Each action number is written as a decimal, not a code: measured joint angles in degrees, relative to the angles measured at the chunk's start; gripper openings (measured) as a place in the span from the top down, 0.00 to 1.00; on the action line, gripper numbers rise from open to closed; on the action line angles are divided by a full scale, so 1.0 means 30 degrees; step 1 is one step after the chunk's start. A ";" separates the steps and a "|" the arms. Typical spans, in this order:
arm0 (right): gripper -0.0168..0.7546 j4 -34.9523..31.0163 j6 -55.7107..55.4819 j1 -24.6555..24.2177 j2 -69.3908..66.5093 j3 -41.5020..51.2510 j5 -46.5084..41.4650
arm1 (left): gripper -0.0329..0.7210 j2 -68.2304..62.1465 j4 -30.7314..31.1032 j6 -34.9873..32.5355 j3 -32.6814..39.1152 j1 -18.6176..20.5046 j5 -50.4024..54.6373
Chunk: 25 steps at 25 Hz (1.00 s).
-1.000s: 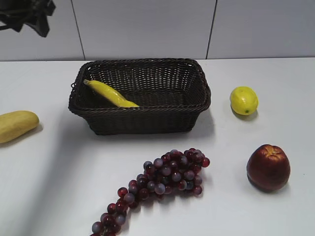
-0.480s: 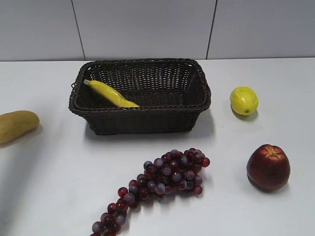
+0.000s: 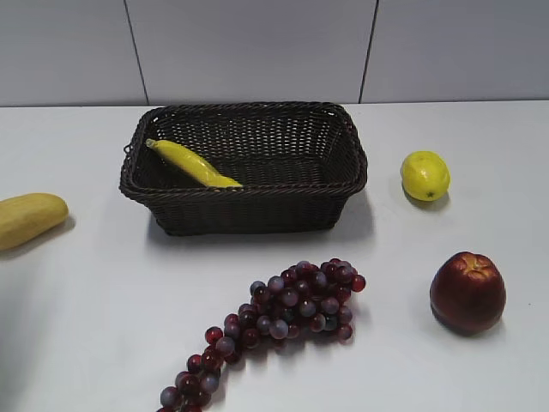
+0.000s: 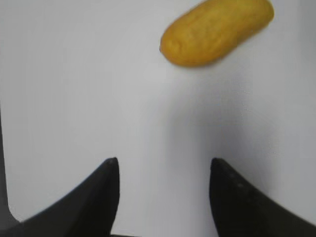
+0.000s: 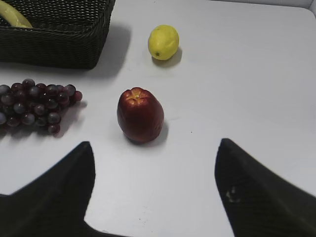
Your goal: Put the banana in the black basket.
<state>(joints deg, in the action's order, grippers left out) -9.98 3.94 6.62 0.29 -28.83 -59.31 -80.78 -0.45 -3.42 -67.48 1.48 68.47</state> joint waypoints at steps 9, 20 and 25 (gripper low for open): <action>0.24 0.0000 0.0000 0.0000 0.0000 0.0000 0.0000 | 0.21 0.6499 -0.0157 0.0000 0.8191 0.0000 -0.2298; 0.24 0.0000 0.0000 0.0000 0.0000 0.0000 0.0000 | 0.21 1.3996 -0.0650 0.0000 1.2432 0.0000 -0.2685; 0.24 -0.0005 0.0000 0.0000 0.0000 0.0000 0.0000 | 0.21 1.6996 -0.1172 0.0019 1.2740 0.0000 -0.2833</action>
<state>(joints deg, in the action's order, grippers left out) -9.99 3.94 6.62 0.29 -28.83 -59.31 -29.80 -3.97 -3.37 -29.26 1.48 59.97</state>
